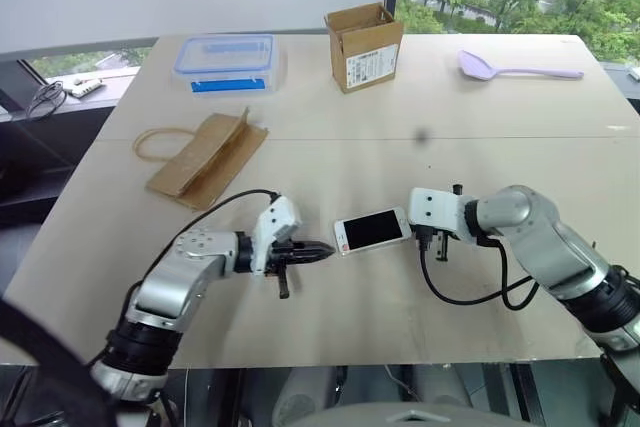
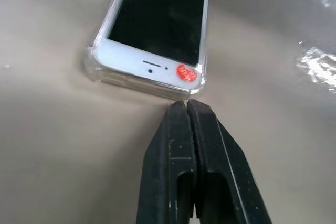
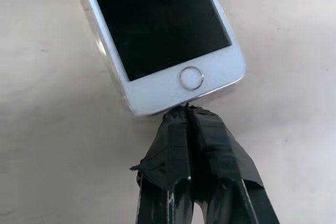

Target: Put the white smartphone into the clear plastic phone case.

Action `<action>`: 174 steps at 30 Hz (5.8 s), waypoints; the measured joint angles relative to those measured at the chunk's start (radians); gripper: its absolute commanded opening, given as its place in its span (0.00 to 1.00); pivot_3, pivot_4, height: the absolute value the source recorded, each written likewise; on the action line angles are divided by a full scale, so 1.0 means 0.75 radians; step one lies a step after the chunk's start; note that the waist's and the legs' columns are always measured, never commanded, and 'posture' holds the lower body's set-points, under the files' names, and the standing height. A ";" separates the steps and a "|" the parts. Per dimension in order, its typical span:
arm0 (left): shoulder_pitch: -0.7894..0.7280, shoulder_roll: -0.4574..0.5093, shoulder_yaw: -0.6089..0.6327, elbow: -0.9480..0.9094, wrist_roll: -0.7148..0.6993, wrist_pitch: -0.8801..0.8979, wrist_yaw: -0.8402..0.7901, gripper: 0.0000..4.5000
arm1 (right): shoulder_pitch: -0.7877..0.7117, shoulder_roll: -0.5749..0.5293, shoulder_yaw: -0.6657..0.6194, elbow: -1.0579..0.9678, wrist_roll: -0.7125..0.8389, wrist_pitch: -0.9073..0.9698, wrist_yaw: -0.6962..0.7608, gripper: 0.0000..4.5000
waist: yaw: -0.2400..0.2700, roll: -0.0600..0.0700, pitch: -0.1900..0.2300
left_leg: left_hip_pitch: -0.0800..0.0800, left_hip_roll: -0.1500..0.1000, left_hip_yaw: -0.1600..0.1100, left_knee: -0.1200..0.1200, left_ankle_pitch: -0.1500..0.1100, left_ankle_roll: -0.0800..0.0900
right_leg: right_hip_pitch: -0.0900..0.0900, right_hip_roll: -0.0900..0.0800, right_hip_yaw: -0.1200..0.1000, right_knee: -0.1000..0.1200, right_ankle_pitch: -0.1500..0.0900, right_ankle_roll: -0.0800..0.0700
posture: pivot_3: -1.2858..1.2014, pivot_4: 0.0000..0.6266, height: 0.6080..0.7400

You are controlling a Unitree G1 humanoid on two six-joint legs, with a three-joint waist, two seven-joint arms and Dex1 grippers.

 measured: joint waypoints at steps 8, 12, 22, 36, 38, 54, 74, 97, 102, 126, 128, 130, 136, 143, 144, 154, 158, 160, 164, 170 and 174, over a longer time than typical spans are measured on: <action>-0.091 -0.133 -0.078 0.006 0.016 -0.002 0.078 0.00 | 0.097 0.028 -0.192 -0.104 0.142 0.057 -0.070 0.00 | 0.002 0.000 0.000 | 0.000 0.000 0.000 0.000 0.000 0.000 | 0.001 0.000 0.000 -0.001 0.000 0.000 | 0.52 0.24 1.00; -0.130 -0.200 -0.167 0.054 0.096 -0.036 0.138 0.00 | 0.109 0.050 -0.242 -0.127 0.200 0.076 -0.112 0.00 | -0.004 0.000 0.000 | 0.000 0.000 0.001 0.000 0.000 0.000 | 0.001 0.001 0.002 -0.001 0.000 0.000 | 0.52 0.24 1.00; -0.162 -0.232 -0.206 0.170 0.201 -0.166 0.203 0.00 | 0.105 0.163 -0.211 -0.097 0.280 0.091 -0.192 0.00 | 0.000 0.000 0.000 | 0.001 0.000 0.001 0.001 0.000 0.000 | 0.001 0.000 0.001 -0.001 0.000 0.000 | 0.52 0.24 1.00; -0.079 -0.241 -0.212 0.048 0.211 -0.104 0.285 0.00 | -0.026 0.098 0.030 0.088 0.229 0.031 -0.149 0.00 | -0.001 -0.002 -0.010 | 0.006 0.000 0.001 0.001 0.000 0.000 | 0.006 0.001 0.000 0.000 0.000 0.000 | 0.52 0.24 1.00; -0.075 -0.240 -0.212 0.038 0.211 -0.087 0.297 0.00 | -0.052 0.118 0.046 0.123 0.229 0.047 -0.143 0.00 | -0.001 -0.003 -0.011 | 0.010 0.000 0.000 0.001 0.000 0.000 | 0.010 0.001 0.000 0.000 0.000 0.000 | 0.52 0.24 1.00; -0.036 -0.241 -0.222 -0.002 0.212 -0.003 0.342 0.00 | -0.084 0.182 0.075 0.207 0.237 0.160 -0.142 0.00 | 0.001 -0.009 -0.045 | 0.026 0.001 -0.001 -0.002 -0.004 -0.005 | 0.027 0.001 -0.001 -0.003 -0.007 0.001 | 0.52 0.24 1.00; -0.023 -0.242 -0.222 -0.020 0.211 0.019 0.370 0.00 | -0.106 0.265 0.080 0.282 0.239 0.198 -0.166 0.00 | -0.008 -0.007 -0.058 | 0.029 0.004 -0.002 -0.004 -0.004 -0.006 | 0.029 -0.002 0.000 -0.006 -0.008 0.002 | 0.52 0.24 1.00; 0.000 -0.250 -0.214 -0.065 0.195 0.004 0.412 0.00 | 0.015 0.283 -0.022 0.171 0.204 0.178 -0.298 0.00 | 0.002 0.010 -0.049 | 0.024 0.000 -0.013 -0.022 -0.006 -0.007 | 0.022 -0.005 -0.008 -0.013 -0.012 0.000 | 0.52 0.24 1.00; -0.014 -0.252 -0.212 -0.049 0.195 -0.024 0.409 0.00 | 0.093 0.243 -0.104 0.028 0.243 0.233 -0.327 0.00 | 0.025 0.009 -0.039 | 0.019 -0.004 -0.020 -0.023 -0.008 -0.010 | 0.022 -0.006 -0.017 -0.015 -0.015 0.000 | 0.52 0.24 1.00; -0.029 -0.248 -0.208 -0.012 0.199 -0.069 0.393 0.00 | 0.051 -0.023 0.090 -0.135 0.264 0.186 -0.223 0.00 | 0.002 0.005 -0.020 | 0.021 -0.003 -0.023 -0.024 -0.008 -0.010 | 0.024 -0.005 -0.021 -0.016 -0.019 0.005 | 0.52 0.24 1.00; -0.028 -0.248 -0.208 -0.012 0.199 -0.069 0.394 0.00 | 0.030 -0.028 0.110 -0.125 0.251 0.188 -0.208 0.00 | 0.002 0.004 -0.021 | 0.021 -0.003 -0.023 -0.024 -0.008 -0.010 | 0.024 -0.004 -0.021 -0.016 -0.019 0.005 | 0.52 0.24 1.00; -0.023 -0.248 -0.211 -0.011 0.200 -0.065 0.394 0.00 | 0.005 -0.031 0.149 -0.098 0.238 0.202 -0.197 0.00 | 0.002 0.003 -0.021 | 0.021 -0.003 -0.023 -0.024 -0.008 -0.010 | 0.025 -0.004 -0.021 -0.016 -0.019 0.005 | 0.52 0.24 1.00; -0.017 -0.245 -0.211 -0.015 0.200 -0.054 0.396 0.00 | -0.065 -0.013 0.192 -0.040 0.231 0.234 -0.153 0.00 | 0.002 -0.003 -0.028 | 0.024 -0.002 -0.023 -0.024 -0.008 -0.011 | 0.027 -0.004 -0.021 -0.016 -0.020 0.004 | 0.52 0.24 1.00; -0.001 -0.244 -0.208 -0.018 0.198 -0.038 0.409 0.00 | -0.061 0.063 0.186 0.045 0.197 0.185 -0.162 0.00 | -0.002 -0.016 -0.041 | 0.028 0.001 -0.023 -0.024 -0.008 -0.011 | 0.029 -0.005 -0.021 -0.014 -0.022 0.000 | 0.52 0.24 1.00; 0.001 -0.244 -0.205 -0.018 0.196 -0.039 0.412 0.00 | -0.045 0.080 0.171 0.048 0.197 0.169 -0.175 0.00 | -0.001 -0.017 -0.042 | 0.028 0.002 -0.024 -0.024 -0.008 -0.011 | 0.029 -0.005 -0.021 -0.014 -0.022 0.000 | 0.52 0.24 1.00; 0.026 -0.364 0.118 -0.073 -0.044 -0.004 0.541 0.00 | 0.334 0.223 -0.190 0.013 0.366 -0.196 -0.278 0.15 | 0.002 0.001 -0.011 | 0.016 -0.003 -0.025 -0.024 -0.004 -0.010 | 0.018 -0.002 -0.020 -0.014 -0.016 -0.001 | 0.52 0.24 1.00; 0.050 -0.367 0.221 -0.120 -0.144 0.021 0.566 0.29 | 0.359 0.248 -0.377 -0.025 0.475 -0.243 -0.296 0.53 | 0.000 0.001 -0.005 | 0.000 -0.003 -0.025 -0.020 0.000 -0.016 | 0.002 -0.001 -0.020 -0.009 -0.015 -0.002 | 0.52 0.24 1.00; 0.070 -0.355 0.242 -0.162 -0.179 0.037 0.565 0.50 | 0.382 0.240 -0.448 -0.062 0.512 -0.265 -0.295 0.74 | 0.002 0.001 -0.004 | 0.000 -0.003 -0.025 -0.020 0.000 -0.016 | 0.002 -0.001 -0.020 -0.009 -0.015 -0.002 | 0.52 0.24 1.00; 0.222 -0.273 0.269 -0.291 -0.211 0.045 0.551 0.91 | 0.588 0.135 -0.604 -0.152 0.594 -0.295 -0.239 1.00 | 0.006 0.002 -0.003 | -0.001 -0.006 -0.025 -0.021 0.000 -0.016 | 0.003 -0.003 -0.019 -0.012 -0.015 -0.002 | 0.52 0.24 1.00; 0.474 -0.169 0.318 -0.461 -0.224 0.046 0.529 0.99 | 0.869 0.042 -0.823 -0.241 0.675 -0.346 -0.166 1.00 | 0.002 0.005 0.003 | 0.001 -0.001 -0.023 -0.020 -0.004 -0.010 | 0.004 -0.005 -0.017 -0.012 -0.017 -0.007 | 0.52 0.24 1.00; 0.649 -0.136 0.360 -0.529 -0.220 0.038 0.536 0.99 | 0.996 0.034 -0.909 -0.255 0.678 -0.388 -0.161 1.00 | 0.003 0.007 0.005 | 0.002 0.002 -0.023 -0.016 -0.007 -0.015 | 0.004 -0.003 -0.018 -0.010 -0.018 -0.008 | 0.52 0.24 1.00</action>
